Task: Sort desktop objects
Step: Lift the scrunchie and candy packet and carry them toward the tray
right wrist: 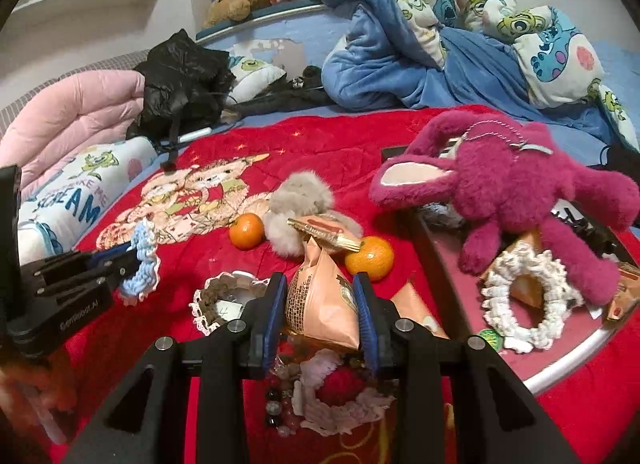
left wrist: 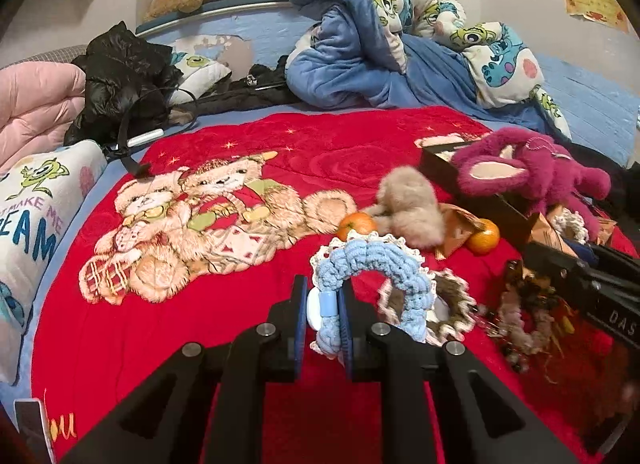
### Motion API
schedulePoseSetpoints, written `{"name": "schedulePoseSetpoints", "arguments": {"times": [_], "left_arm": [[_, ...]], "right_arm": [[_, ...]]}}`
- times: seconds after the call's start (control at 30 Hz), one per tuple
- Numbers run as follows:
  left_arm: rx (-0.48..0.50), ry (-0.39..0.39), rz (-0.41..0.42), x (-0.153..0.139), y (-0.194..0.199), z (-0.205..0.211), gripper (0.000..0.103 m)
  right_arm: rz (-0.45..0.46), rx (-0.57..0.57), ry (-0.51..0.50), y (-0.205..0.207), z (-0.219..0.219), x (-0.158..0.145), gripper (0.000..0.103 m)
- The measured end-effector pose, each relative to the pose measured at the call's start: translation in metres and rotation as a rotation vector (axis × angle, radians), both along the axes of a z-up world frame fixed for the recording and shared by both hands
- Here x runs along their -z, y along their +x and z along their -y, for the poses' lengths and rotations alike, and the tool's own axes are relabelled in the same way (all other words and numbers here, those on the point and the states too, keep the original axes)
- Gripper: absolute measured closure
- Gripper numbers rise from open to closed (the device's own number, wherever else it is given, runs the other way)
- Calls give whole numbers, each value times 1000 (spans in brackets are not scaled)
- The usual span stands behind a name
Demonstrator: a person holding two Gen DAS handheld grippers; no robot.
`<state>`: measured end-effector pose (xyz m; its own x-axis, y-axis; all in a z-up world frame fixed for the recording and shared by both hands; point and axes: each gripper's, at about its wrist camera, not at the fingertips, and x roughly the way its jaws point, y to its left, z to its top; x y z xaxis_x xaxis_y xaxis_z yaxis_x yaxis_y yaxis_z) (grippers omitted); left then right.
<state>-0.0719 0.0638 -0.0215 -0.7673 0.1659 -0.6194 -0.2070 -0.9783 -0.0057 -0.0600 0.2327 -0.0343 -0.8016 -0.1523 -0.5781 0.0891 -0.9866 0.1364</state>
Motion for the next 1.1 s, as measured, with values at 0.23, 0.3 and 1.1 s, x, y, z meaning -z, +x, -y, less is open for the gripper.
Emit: {"name": "schedulePoseSetpoints", "arguments": {"times": [0.23,0.3,1.1], "left_arm": [[48,24,9,-11,17,-36,88],[77,44,14,-14,18,-48,88],[271,93,68,-11,37,-165,88]], "right_arm": [[-13,12,-25,14,-17,-9,70],[-22,17,-24,18,-23,-12,70],[-51,190,-76,81,-149,-28,70]]}}
